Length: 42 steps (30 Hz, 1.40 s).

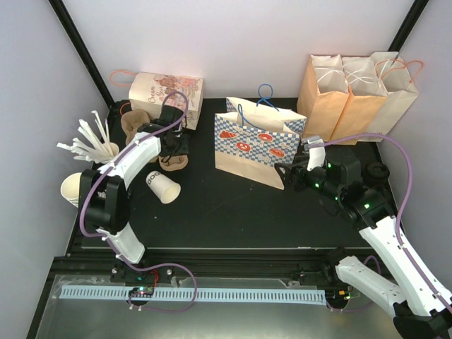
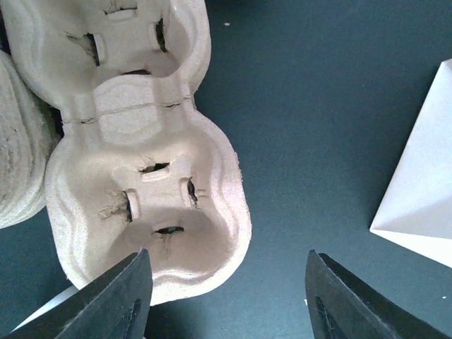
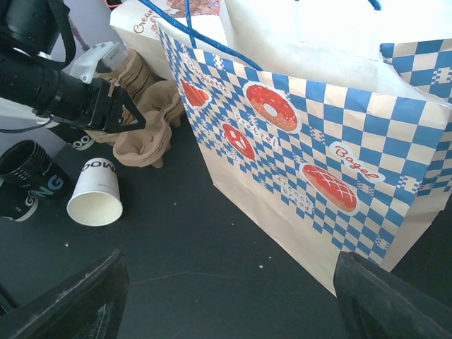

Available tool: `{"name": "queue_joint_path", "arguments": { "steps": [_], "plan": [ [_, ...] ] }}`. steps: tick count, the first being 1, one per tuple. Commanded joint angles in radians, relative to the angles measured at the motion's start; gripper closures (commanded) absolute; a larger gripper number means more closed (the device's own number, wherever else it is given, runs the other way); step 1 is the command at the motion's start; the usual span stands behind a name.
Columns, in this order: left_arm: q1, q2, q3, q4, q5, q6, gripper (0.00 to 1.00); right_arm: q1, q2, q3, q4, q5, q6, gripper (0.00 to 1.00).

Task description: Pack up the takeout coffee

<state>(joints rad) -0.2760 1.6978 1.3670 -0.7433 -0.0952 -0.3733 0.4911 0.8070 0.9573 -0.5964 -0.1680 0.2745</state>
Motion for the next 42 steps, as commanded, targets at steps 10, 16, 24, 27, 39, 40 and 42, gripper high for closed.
{"name": "queue_joint_path", "arguments": {
  "steps": [10, 16, 24, 27, 39, 40, 42],
  "plan": [
    [0.002, 0.128, 0.010, 0.025, 0.017, 0.044, 0.40, 0.000, -0.018, 0.013, 0.013, -0.019, 0.022, 0.18],
    [0.003, 0.158, 0.017, 0.025, 0.007, 0.054, 0.47, 0.000, -0.019, 0.020, 0.018, -0.022, 0.024, 0.18],
    [0.002, 0.165, 0.012, 0.019, -0.005, 0.062, 0.61, 0.000, -0.014, 0.021, 0.021, -0.023, 0.023, 0.18],
    [0.001, 0.174, 0.015, 0.018, 0.001, 0.066, 0.57, -0.001, -0.015, 0.020, 0.020, -0.027, 0.025, 0.18],
    [-0.003, 0.202, 0.054, -0.013, 0.011, 0.087, 0.70, 0.000, -0.020, 0.018, 0.016, -0.019, 0.019, 0.18],
    [-0.004, 0.198, 0.056, -0.017, 0.005, 0.088, 0.71, 0.000, -0.020, 0.019, 0.016, -0.019, 0.019, 0.18],
    [-0.008, 0.188, 0.064, -0.024, -0.012, 0.091, 0.71, 0.000, -0.020, 0.019, 0.016, -0.019, 0.019, 0.18]
  ]
}}
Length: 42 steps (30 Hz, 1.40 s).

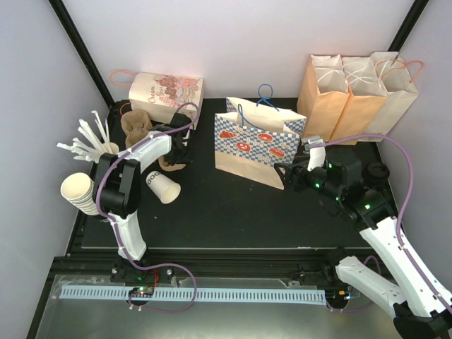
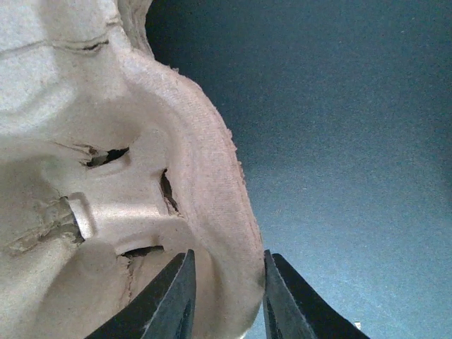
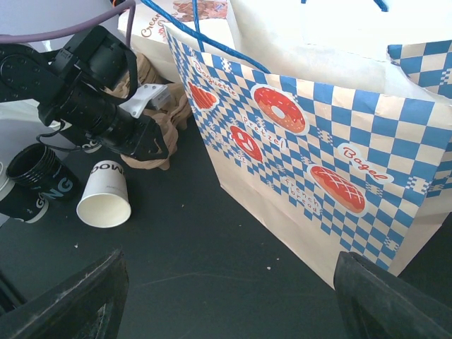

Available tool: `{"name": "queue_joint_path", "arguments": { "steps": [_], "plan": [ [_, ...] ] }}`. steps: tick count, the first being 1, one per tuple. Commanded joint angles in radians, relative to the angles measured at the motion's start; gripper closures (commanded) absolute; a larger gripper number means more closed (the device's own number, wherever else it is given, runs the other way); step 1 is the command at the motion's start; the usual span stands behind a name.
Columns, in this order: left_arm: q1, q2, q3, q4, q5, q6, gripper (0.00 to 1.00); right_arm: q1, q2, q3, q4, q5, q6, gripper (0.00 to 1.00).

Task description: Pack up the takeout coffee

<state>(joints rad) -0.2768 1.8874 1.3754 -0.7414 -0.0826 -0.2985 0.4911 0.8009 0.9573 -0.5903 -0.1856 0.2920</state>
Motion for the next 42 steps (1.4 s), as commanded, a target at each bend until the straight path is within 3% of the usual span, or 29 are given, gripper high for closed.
{"name": "queue_joint_path", "arguments": {
  "steps": [1, 4, 11, 34, 42],
  "plan": [
    [-0.011, -0.008, 0.062, -0.031, -0.033, 0.019, 0.72, 0.000, -0.013, 0.019, 0.011, -0.002, 0.001, 0.18],
    [-0.019, -0.027, 0.079, -0.053, -0.055, 0.028, 0.73, 0.000, -0.011, 0.019, 0.011, -0.003, 0.000, 0.18],
    [-0.021, -0.054, 0.088, -0.069, -0.063, 0.038, 0.88, 0.000, -0.009, 0.015, 0.017, -0.006, 0.005, 0.18],
    [-0.022, -0.205, 0.152, -0.177, -0.149, 0.054, 0.89, 0.000, -0.004, -0.003, 0.023, -0.028, 0.018, 0.18],
    [-0.038, -0.367, 0.149, -0.233, -0.170, 0.079, 0.95, 0.000, -0.001, -0.005, 0.020, -0.033, 0.021, 0.18]
  ]
}}
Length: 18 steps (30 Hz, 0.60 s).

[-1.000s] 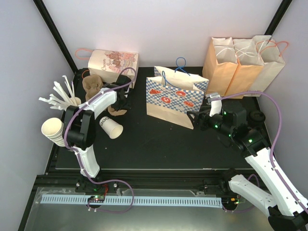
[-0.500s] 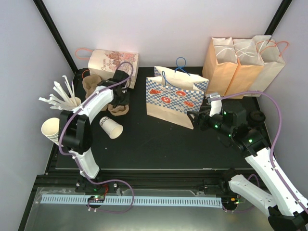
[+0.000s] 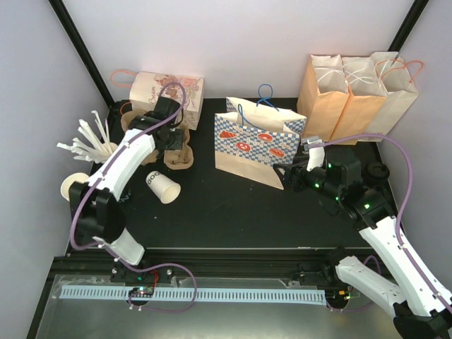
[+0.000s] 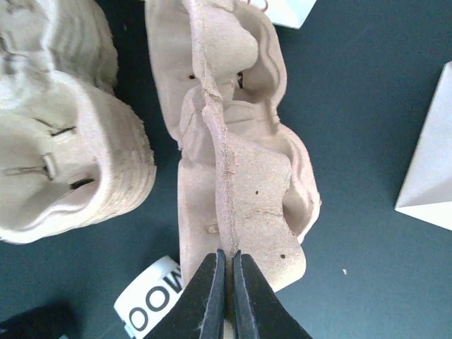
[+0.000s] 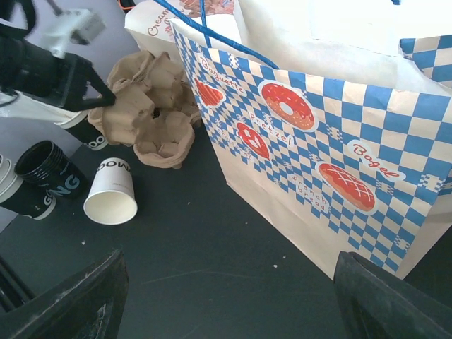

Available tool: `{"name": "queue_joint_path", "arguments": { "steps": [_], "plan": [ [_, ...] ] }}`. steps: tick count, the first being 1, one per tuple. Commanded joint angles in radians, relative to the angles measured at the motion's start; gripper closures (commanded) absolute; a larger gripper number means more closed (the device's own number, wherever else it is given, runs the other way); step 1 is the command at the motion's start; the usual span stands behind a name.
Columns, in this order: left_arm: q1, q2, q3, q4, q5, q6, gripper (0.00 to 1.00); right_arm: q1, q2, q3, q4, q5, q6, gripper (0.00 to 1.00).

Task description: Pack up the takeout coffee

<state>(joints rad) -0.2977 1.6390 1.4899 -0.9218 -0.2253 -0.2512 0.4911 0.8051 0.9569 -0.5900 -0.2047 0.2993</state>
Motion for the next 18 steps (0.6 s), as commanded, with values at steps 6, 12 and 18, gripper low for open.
{"name": "queue_joint_path", "arguments": {
  "steps": [6, 12, 18],
  "plan": [
    [-0.043, -0.301, 0.009, -0.127, 0.058, 0.046, 0.94, 0.000, 0.003, -0.010, 0.030, -0.027, 0.022, 0.18],
    [-0.095, -0.510, -0.129, -0.125, 0.145, 0.032, 0.92, 0.000, 0.015, -0.026, 0.038, -0.059, 0.039, 0.18],
    [-0.241, -0.626, -0.299, -0.077, 0.348, -0.083, 0.90, 0.000, 0.003, -0.062, 0.028, -0.079, 0.050, 0.18]
  ]
}}
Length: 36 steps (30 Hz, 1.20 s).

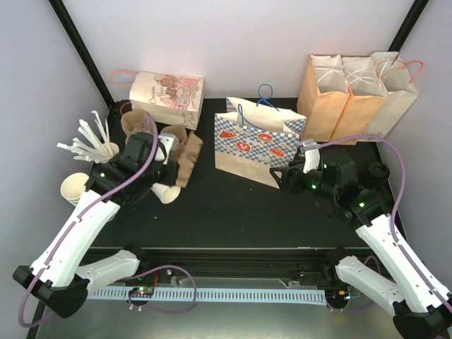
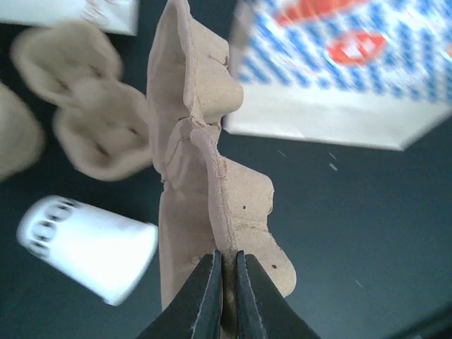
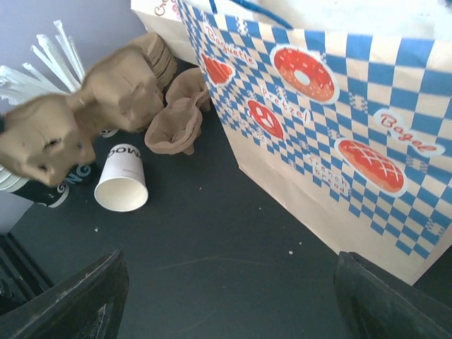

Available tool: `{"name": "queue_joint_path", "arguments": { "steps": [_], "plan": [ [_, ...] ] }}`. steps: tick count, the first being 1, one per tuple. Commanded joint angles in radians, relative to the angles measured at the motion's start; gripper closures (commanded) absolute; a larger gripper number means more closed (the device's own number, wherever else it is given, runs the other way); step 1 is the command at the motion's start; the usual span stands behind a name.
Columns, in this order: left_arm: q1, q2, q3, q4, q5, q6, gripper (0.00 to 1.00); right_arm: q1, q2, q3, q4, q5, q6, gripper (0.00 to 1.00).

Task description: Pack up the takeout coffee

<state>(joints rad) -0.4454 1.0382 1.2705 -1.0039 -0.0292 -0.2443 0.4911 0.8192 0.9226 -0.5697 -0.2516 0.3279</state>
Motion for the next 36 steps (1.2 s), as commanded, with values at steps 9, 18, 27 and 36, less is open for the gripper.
{"name": "queue_joint_path", "arguments": {
  "steps": [9, 18, 27, 36],
  "plan": [
    [-0.498, 0.139, -0.186, 0.095, -0.006, -0.340, 0.89, 0.000, 0.004, -0.096, -0.005, -0.056, 0.057, 0.18],
    [-0.696, 0.252, -0.118, 0.230, 0.038, -0.360, 0.45, 0.012, 0.049, -0.134, -0.057, -0.114, 0.029, 0.17],
    [-0.643, 0.060, -0.274, 0.112, -0.114, -0.511, 0.19, 0.217, 0.084, -0.196, -0.042, -0.037, 0.050, 0.19],
    [-0.402, -0.250, -0.514, 0.179, -0.022, -0.515, 0.15, 0.499, 0.349, -0.216, 0.094, 0.080, 0.127, 0.23]
  ]
}}
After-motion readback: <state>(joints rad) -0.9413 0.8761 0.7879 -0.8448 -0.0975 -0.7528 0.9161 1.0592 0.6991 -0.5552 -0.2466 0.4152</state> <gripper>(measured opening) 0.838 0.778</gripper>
